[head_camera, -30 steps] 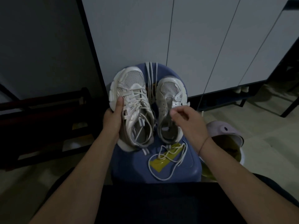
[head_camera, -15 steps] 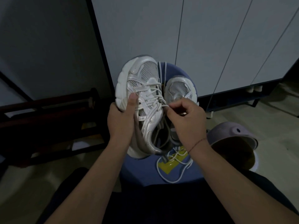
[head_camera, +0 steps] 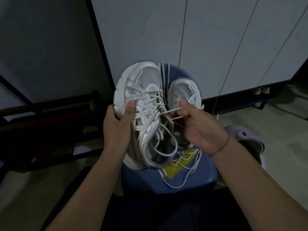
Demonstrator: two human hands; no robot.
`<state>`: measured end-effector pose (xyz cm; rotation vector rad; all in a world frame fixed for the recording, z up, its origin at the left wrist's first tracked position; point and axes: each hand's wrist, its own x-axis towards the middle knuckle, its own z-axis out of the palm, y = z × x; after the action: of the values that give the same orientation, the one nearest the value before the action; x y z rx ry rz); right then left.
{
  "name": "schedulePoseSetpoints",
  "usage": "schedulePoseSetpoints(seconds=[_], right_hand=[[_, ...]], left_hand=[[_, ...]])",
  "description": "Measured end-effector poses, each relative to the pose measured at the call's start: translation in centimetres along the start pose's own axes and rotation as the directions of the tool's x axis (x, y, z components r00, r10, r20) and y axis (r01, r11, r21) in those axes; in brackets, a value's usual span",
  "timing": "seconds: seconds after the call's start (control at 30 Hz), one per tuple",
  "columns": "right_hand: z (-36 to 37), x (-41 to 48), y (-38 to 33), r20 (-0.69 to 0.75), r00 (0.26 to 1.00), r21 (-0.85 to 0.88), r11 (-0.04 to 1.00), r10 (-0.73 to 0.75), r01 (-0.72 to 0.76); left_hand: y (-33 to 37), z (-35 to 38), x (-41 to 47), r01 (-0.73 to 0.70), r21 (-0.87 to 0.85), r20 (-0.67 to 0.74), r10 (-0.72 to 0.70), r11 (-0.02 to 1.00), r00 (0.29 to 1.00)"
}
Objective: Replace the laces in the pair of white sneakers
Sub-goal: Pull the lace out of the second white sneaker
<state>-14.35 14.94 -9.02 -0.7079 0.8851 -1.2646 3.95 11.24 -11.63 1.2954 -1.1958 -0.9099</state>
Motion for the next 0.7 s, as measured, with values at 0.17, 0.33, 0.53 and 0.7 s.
schedulePoseSetpoints(seconds=[0.17, 0.33, 0.53, 0.7], right_hand=[[-0.9, 0.2, 0.1, -0.009, 0.997, -0.007, 0.997, -0.083, 0.083], [-0.4, 0.1, 1.5, -0.030, 0.968, -0.193, 0.951, -0.251, 0.241], [-0.2, 0.3, 1.1, -0.062, 0.981, -0.056, 0.982, -0.184, 0.180], [-2.0, 0.6, -0.8, -0.002, 1.000, 0.476, 0.879, 0.009, -0.007]], left_hand=[[-0.2, 0.1, 0.3, 0.042, -0.042, -0.010, -0.043, 0.998, 0.999], [-0.3, 0.3, 0.4, 0.083, -0.082, -0.042, -0.087, 0.993, 0.995], [-0.2, 0.5, 0.4, 0.054, -0.074, -0.024, -0.056, 0.996, 0.998], [-0.1, 0.6, 0.6, 0.047, -0.054, -0.020, -0.049, 0.997, 0.999]])
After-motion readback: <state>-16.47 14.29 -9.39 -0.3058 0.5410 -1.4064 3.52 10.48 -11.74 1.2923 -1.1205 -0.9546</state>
